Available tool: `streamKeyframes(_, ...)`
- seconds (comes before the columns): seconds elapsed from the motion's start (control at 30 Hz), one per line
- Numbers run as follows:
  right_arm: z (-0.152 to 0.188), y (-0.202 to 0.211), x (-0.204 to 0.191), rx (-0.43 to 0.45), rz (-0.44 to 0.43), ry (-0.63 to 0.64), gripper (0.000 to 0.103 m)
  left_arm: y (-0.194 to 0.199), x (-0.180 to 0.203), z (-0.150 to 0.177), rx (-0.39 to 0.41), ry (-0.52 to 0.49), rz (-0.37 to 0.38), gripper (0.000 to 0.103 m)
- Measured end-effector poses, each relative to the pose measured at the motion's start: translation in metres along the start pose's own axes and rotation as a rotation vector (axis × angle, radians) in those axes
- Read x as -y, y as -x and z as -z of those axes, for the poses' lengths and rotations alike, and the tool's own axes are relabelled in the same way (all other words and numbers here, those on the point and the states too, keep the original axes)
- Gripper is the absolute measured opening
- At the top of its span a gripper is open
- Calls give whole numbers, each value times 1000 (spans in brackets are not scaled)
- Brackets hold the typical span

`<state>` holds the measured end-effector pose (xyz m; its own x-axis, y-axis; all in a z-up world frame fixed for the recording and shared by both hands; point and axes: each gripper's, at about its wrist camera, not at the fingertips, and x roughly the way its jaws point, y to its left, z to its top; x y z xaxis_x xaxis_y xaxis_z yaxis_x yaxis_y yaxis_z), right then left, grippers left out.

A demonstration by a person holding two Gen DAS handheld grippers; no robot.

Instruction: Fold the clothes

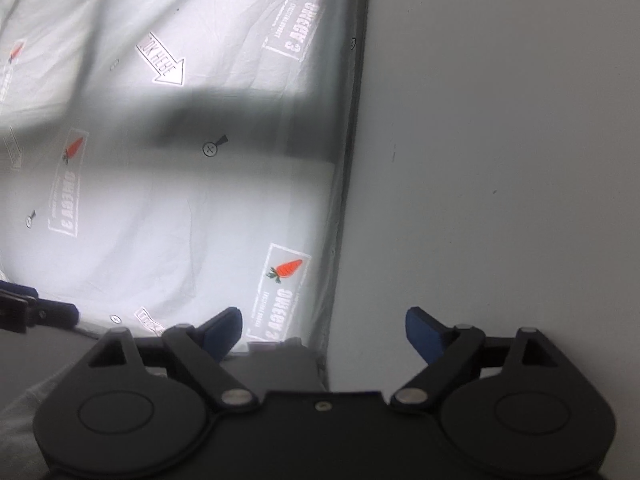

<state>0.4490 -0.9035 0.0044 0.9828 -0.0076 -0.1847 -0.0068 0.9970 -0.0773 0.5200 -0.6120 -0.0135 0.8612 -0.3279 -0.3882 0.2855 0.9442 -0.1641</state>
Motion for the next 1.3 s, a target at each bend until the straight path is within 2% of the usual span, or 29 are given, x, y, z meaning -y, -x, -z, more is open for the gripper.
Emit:
streamKeyframes(0.13, 26, -23, -5, -56, -129, -23, 89, -18, 21, 12, -18, 4, 34, 103)
streamKeyframes(0.23, 67, -56, -15, -169, -250, -102, 95, -40, 31, 39, -60, -29, -5, 103)
streamKeyframes(0.27, 83, -69, -21, -226, -264, -118, 99, -49, 27, 52, -91, -4, -12, 103)
streamKeyframes(0.3, 99, -75, -25, -235, -260, -132, 103, -57, 22, 65, -121, 21, -18, 103)
streamKeyframes(0.37, 124, -81, -35, -201, -245, -106, 103, -73, 11, 88, -173, 77, -23, 103)
streamKeyframes(0.43, 133, -70, -44, -182, -218, -73, 103, -70, -3, 99, -154, 159, 33, 103)
streamKeyframes(0.53, 128, -59, -57, -176, -161, -23, 103, -67, -4, 93, -167, 133, 47, 103)
streamKeyframes(0.67, 107, -54, -77, -231, -61, 63, 103, -58, -10, 84, -178, 123, 74, 103)
streamKeyframes(0.77, 80, -35, -112, -186, 143, 236, 103, -31, -23, 70, -88, 82, 56, 103)
streamKeyframes(0.83, 62, -17, -134, -135, 204, 316, 103, -6, -32, 55, -17, 75, 42, 103)
streamKeyframes(0.9, 45, 0, -152, -98, 227, 352, 103, 20, -43, 41, 46, 86, 35, 103)
streamKeyframes(1.0, 24, 27, -178, -39, 251, 414, 103, 67, -58, 23, 151, 91, -23, 103)
streamKeyframes(1.07, 15, 45, -194, -8, 270, 464, 103, 96, -66, 14, 168, 82, -76, 103)
streamKeyframes(1.17, 9, 69, -217, 16, 272, 499, 103, 137, -77, 12, 200, 83, -110, 103)
streamKeyframes(1.3, 5, 97, -241, -9, 228, 476, 103, 198, -92, 24, 251, 136, -186, 103)
